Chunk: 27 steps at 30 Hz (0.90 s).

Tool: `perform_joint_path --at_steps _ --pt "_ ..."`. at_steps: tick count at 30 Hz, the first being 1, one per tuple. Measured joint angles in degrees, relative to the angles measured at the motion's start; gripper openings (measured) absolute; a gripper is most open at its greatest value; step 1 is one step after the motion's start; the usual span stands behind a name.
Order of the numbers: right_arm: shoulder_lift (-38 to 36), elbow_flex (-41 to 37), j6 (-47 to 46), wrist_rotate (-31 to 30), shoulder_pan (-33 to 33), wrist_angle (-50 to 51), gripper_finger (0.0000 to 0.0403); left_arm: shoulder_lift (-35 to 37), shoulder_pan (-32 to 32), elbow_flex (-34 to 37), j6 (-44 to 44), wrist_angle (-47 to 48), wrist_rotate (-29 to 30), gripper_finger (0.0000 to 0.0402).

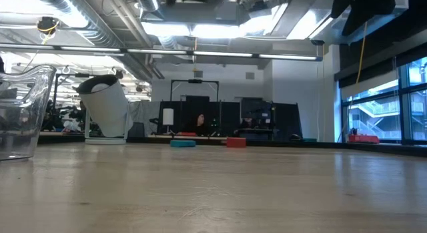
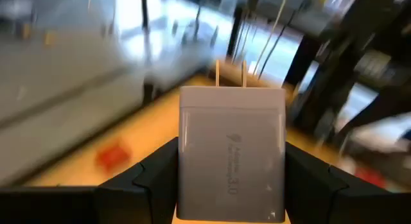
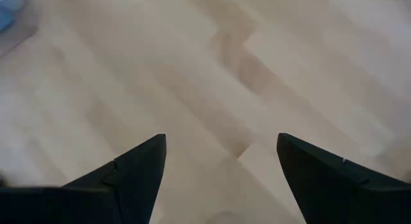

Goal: Pick & Place Office items
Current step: Put the purple adapter into the left transparent bin

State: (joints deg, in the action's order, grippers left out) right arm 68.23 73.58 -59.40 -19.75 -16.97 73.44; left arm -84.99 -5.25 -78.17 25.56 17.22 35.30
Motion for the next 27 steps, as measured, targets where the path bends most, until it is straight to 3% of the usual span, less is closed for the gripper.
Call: perform_joint_path --at_steps 5,11,17,24,27 --pt "0.0 0.0 0.0 4.2 0.0 -1.9 0.0300 0.0 -2.8 0.0 15.8 18.9 -0.4 0.0210" --pt "0.0 0.0 0.0 4.4 0.0 -3.9 0.0300 -0.4 -7.2 0.0 34.1 34.4 -1.0 0.0210" --pt "0.0 0.0 0.0 4.3 0.0 -5.0 0.0300 -0.4 -11.6 0.0 47.0 48.5 -9.1 0.0210" --pt "0.0 0.0 0.0 4.3 0.0 -5.1 0.0300 -0.4 -20.3 0.0 62.2 63.2 -12.7 0.0210" --pt "0.0 0.0 0.0 4.3 0.0 -5.1 0.0300 -0.4 -24.8 0.0 69.0 71.1 -20.4 0.0210"
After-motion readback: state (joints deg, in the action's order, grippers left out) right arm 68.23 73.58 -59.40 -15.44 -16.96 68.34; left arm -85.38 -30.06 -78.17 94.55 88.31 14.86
